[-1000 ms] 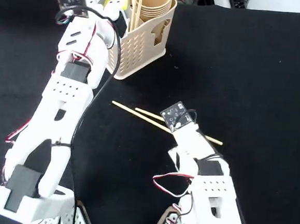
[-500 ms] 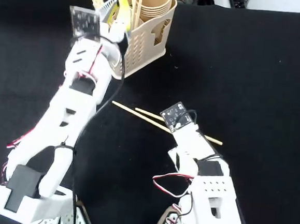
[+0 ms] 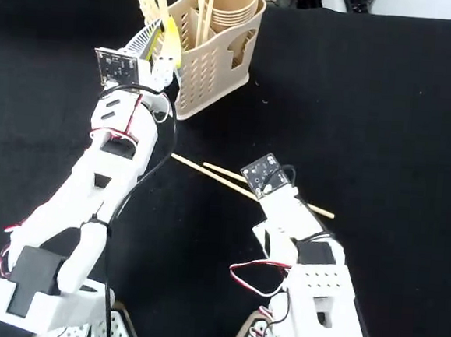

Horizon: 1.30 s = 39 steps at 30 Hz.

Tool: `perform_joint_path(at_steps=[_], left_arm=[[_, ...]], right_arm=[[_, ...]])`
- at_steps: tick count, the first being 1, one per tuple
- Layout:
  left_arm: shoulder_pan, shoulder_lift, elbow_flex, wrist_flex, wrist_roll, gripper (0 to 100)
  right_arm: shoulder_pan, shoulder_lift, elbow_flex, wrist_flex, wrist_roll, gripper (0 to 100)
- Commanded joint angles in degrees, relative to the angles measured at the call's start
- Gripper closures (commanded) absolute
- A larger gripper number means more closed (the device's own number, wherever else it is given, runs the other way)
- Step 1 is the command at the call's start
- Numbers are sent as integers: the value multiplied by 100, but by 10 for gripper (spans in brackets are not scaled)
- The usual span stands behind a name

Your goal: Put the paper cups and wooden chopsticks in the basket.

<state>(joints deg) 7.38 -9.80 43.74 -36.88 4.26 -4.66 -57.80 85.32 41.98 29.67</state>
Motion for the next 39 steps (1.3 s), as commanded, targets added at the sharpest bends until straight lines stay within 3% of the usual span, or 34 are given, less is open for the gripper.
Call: perform_joint_path(at_steps=[1, 12, 19, 22, 29, 35, 39], left_arm=[[-57, -79, 13, -123, 18, 900], [-110, -193, 198, -123, -9, 881], [-338, -1811, 875, 158, -9, 881], [-462, -2629, 945, 1081, 18, 881], [-892, -4422, 1191, 3648, -18, 881], [-1182, -6277, 2097, 6347, -26, 880], [-1420, -7429, 2756, 7297, -220, 877]], right_arm=[[-44, 40, -13, -88, -18, 889], [-26, 57, -119, 18, -44, 887], [-53, 66, -1253, 1275, 325, 819], [-53, 66, -1780, 1626, 844, 763], [-334, 382, -2070, 1811, 1873, 779], [-466, 2527, -3398, 2365, 1881, 779], [-703, 4031, -4541, 2848, 2233, 779]])
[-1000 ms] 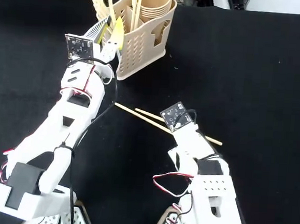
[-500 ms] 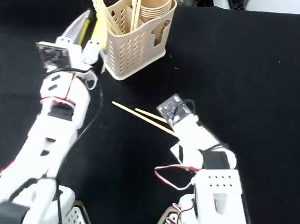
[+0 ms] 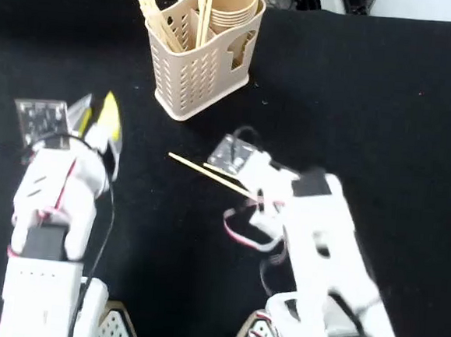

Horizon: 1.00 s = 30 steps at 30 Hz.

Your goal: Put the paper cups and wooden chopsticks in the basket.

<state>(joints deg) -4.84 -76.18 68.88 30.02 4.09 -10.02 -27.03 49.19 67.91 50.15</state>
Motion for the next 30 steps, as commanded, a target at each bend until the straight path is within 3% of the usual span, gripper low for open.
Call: perform_joint_path(at_steps=[1, 4, 10, 13, 30], left_arm=[[-268, -1029, 444, 668, -404, 877], [-444, -1582, 1130, 730, -800, 880], [-567, -2189, 2000, 730, -651, 880], [-488, -2400, 2018, 730, -316, 880], [-488, -2611, 2018, 967, -299, 880]], right_arm=[[-220, 1209, -1130, 281, 229, 779], [-369, 1684, -1385, 26, 352, 779], [-484, 2149, -1209, -642, 387, 778], [-308, 2440, -1279, -914, 431, 778], [18, 3846, -2105, -1002, 835, 814]])
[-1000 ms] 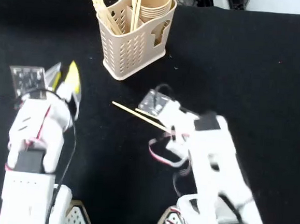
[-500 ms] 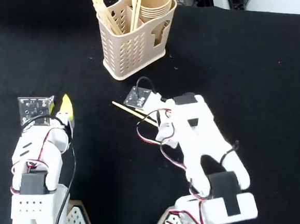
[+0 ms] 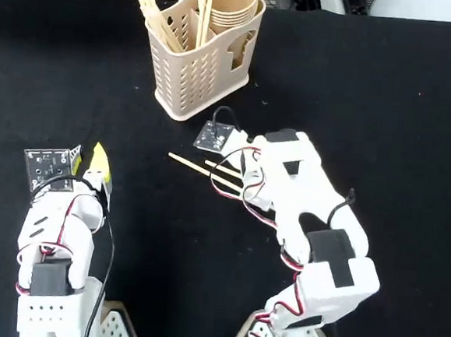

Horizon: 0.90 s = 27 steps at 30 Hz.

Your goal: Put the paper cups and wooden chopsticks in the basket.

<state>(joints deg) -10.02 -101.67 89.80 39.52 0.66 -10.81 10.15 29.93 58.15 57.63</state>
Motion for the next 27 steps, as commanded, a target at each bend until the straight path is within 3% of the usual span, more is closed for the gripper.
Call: perform_joint_path(at_steps=[1, 4, 13, 20, 27], left_arm=[[31, -62, -75, 9, 44, 880], [22, -62, -84, 0, 44, 880], [-13, -62, -84, 0, 44, 880], [-4, -62, -75, -9, 44, 880], [4, -62, -75, -9, 44, 880]], right_arm=[[97, 127, -171, -26, 88, 851], [44, 127, -171, 0, 97, 987], [-105, -136, -180, 0, 193, 986], [237, -2343, 286, 44, 149, 986], [273, -4127, 523, -281, -1213, 986]])
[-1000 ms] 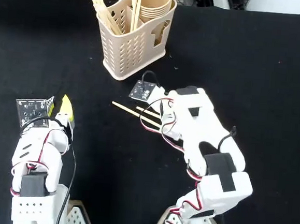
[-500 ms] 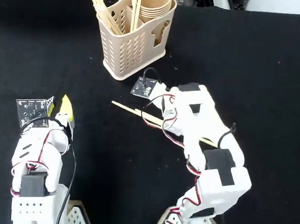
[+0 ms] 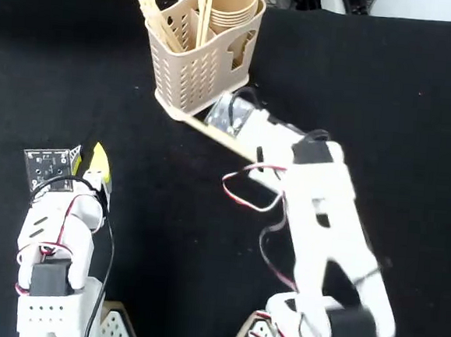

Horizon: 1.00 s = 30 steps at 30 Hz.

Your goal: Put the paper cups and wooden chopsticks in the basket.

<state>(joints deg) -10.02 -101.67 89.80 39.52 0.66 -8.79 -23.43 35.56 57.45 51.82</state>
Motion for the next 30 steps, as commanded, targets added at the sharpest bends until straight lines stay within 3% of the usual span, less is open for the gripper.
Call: perform_joint_path(at_steps=[1, 9, 13, 21, 30], left_arm=[[-4, -62, -75, -9, 44, 880], [31, -62, -40, -9, 44, 880], [22, -62, -40, -9, 44, 880], [31, -62, -31, 0, 53, 880], [31, -62, -22, 18, 53, 880]], right_arm=[[44, -989, -48, -360, -914, 986], [-563, -1991, -48, -1688, -2980, 986], [-985, -1956, -13, -2919, -3719, 986], [-1609, -1253, -497, -5178, -3868, 986], [-2031, 585, -2237, -5495, -3895, 986]])
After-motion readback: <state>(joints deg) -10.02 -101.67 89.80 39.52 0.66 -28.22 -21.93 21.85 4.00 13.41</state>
